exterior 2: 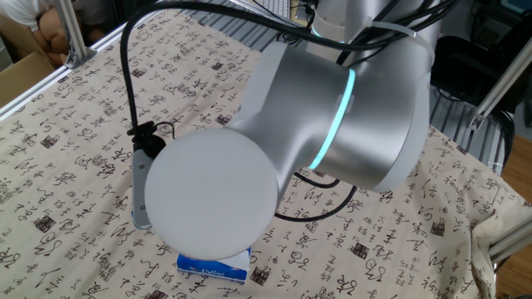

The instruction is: Pull out a napkin

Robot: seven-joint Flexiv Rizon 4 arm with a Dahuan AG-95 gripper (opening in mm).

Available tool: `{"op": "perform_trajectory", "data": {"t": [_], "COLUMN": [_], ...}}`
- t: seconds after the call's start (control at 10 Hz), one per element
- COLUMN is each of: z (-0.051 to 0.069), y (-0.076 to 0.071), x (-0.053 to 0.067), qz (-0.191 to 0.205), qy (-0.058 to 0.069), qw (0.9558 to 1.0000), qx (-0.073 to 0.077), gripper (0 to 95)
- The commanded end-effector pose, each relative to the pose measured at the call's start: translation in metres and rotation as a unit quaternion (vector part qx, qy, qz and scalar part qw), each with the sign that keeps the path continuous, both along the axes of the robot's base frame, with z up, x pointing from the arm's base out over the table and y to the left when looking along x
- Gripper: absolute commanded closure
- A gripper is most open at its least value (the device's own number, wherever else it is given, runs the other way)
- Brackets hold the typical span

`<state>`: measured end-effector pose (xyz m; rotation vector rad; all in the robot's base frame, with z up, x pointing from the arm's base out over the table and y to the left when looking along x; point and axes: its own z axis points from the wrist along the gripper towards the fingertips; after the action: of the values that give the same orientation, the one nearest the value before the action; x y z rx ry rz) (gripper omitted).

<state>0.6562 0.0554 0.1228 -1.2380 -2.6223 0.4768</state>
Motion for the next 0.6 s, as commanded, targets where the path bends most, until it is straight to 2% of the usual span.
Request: {"op": "perform_trajectory", "data": {"t": [0.1, 0.5, 0.6], "z": [-0.0003, -0.0001, -0.0005], "y": [-0.0004, -0.0005, -0.0008], "x": [-0.0021, -0.0015, -0.0006], "qz": [0.0, 0.014, 0.013], "qy": [-0.002, -0.002, -0.003], "qw": [1.0, 0.9999, 0.9999], "qx": [0.004, -0.003, 0.0], "gripper": [95.0, 95.0, 95.0]}}
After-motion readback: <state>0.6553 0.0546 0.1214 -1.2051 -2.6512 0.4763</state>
